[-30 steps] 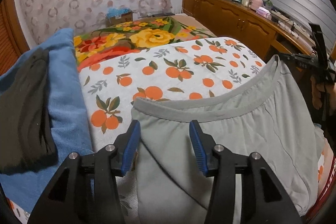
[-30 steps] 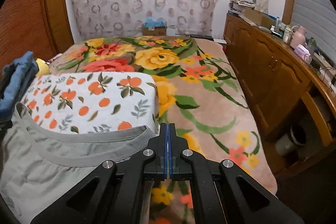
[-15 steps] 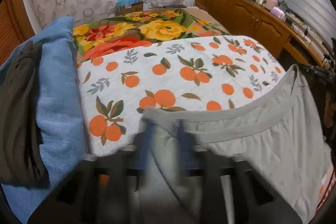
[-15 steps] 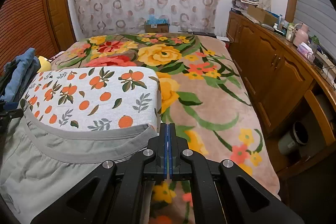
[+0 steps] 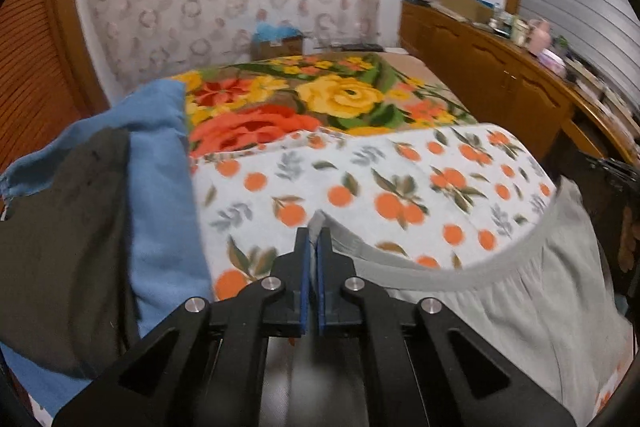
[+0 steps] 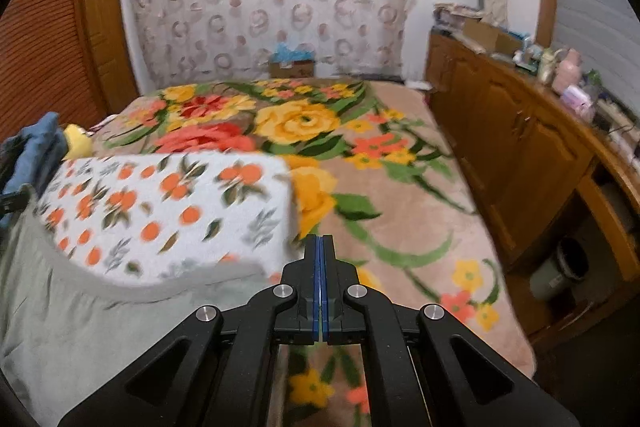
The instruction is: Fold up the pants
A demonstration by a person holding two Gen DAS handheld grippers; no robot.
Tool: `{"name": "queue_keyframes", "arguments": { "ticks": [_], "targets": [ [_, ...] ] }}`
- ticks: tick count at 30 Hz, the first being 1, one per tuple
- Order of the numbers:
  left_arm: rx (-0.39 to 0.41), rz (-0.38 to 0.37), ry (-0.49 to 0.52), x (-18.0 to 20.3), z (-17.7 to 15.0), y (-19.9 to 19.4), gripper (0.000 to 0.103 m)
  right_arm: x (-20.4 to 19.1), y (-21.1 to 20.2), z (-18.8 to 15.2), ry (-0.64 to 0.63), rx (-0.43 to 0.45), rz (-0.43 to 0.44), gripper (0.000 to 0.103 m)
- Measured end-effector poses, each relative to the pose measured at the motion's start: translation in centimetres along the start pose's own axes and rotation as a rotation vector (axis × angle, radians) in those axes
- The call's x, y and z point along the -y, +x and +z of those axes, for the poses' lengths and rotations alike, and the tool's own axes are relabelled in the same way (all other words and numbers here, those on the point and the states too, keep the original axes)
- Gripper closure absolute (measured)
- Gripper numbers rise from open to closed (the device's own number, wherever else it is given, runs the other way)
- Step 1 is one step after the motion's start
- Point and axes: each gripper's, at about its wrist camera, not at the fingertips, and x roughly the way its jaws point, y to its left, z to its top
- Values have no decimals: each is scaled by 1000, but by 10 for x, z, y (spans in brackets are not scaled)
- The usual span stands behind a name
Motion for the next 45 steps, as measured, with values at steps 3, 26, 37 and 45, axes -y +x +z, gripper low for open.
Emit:
{"name": "queue_keyframes", "arguments": {
  "ticks": [3, 26, 37, 45],
  "targets": [
    [-10, 20, -26, -5, 9, 9, 100, 8, 9, 14, 39, 5, 0, 103],
    [-4, -95, 122, 2, -88, -90, 53, 0, -83, -78, 8, -33, 205, 69],
    [-57, -82, 92, -20, -156, -100, 57, -6, -132, -115, 26, -40, 206, 47],
    [-58, -63, 34, -25, -177, -104, 70, -16, -137, -127, 23, -40, 219, 46]
  ]
}}
